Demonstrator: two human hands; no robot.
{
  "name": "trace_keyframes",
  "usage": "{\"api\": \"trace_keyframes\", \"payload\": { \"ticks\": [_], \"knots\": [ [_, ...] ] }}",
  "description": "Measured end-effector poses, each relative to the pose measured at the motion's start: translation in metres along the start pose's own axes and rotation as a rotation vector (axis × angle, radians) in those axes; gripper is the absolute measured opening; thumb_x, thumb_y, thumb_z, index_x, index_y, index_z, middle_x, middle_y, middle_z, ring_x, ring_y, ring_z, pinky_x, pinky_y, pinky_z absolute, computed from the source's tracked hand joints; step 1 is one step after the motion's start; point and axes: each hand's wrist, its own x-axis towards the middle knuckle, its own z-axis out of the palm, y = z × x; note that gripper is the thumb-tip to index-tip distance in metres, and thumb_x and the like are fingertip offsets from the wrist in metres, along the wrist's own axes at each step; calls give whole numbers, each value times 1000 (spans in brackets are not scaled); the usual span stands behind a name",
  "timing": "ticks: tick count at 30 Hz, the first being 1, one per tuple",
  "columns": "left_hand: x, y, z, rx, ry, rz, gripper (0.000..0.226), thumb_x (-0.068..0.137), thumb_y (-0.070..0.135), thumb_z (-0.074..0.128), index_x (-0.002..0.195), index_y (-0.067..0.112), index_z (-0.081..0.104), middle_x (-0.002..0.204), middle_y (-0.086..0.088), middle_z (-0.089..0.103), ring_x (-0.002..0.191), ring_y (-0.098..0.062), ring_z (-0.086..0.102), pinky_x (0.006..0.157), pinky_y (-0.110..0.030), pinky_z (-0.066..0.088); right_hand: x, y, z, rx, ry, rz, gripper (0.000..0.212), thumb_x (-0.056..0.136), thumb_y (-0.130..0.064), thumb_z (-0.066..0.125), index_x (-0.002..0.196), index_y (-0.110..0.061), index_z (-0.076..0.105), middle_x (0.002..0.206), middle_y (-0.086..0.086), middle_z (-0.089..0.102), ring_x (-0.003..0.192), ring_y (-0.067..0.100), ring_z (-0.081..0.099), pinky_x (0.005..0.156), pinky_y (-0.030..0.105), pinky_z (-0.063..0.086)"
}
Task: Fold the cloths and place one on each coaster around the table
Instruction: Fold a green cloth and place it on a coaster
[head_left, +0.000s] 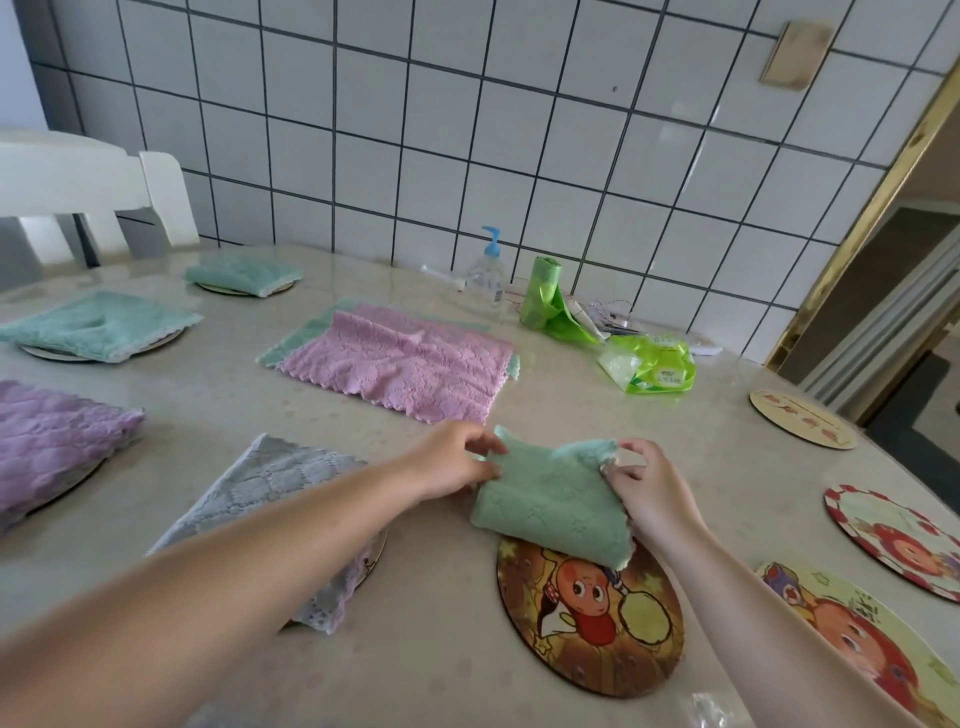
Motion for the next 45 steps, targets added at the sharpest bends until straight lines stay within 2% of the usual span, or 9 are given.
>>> {"api": "trace_keyframes", "payload": {
  "ticks": [8,13,17,22,26,33,35,38,45],
  "knots": [
    [3,-1,1,182,-12,10,37,85,13,65,121,7,59,129,-9,56,116,-19,53,89,-17,36,5,-7,6,-94,30,-41,15,88,-26,60,98,-25,50,92,-7,58,78,11,55,56,22,41],
    [6,-4,0,215,-5,-15,39,85,15,65,122,7,59,131,-10,55,121,-18,50,85,-13,31,11,-10,9,-72,23,65,17,84,-36,62,87,-19,61,81,-4,63,73,16,60,65,34,51],
    [6,-5,-1,220,-16,-16,40,85,15,64,124,7,58,131,-11,55,121,-19,50,89,-15,32,10,-15,6,25,-5,184,26,88,-28,57,70,-9,55,56,3,48,46,18,44,38,23,34],
    [8,-3,-1,277,-38,-7,42,85,17,64,126,7,56,132,-12,54,121,-20,50,92,-18,32,7,-23,4,198,-4,281,14,89,-18,52,78,-9,54,60,7,47,44,18,41,33,15,31],
    [9,-1,0,346,-39,-3,51,84,22,65,131,9,50,137,-12,46,121,-25,48,103,-30,36,5,-24,3,150,66,224,23,92,-26,50,92,-7,63,68,5,58,55,19,52,49,23,41],
    [1,22,28,636,22,375,33,93,22,44,121,10,55,128,-7,53,121,-23,47,103,-37,37,-1,-25,10,-242,120,-160,23,94,-28,47,105,-18,64,106,0,65,83,12,57,62,22,40],
    [5,25,39,721,-63,350,30,93,22,38,113,7,55,118,-11,54,115,-29,49,98,-39,39,-3,-27,13,-336,40,-274,29,95,-25,45,118,-17,61,125,0,58,109,15,54,84,25,41],
    [10,20,51,847,-161,262,47,96,26,29,137,6,36,144,-12,36,136,-28,27,113,-42,20,-12,-28,27,-600,-186,-354,43,98,-30,33,139,-23,40,149,-6,34,138,13,28,114,41,19],
    [12,10,44,909,-237,139,68,92,59,17,149,23,5,158,-3,-3,144,-20,-5,115,-44,-6,-22,-14,22,-887,-301,-151,60,95,-54,10,149,-29,4,158,-8,-3,145,13,-3,114,56,-4]
  ]
}}
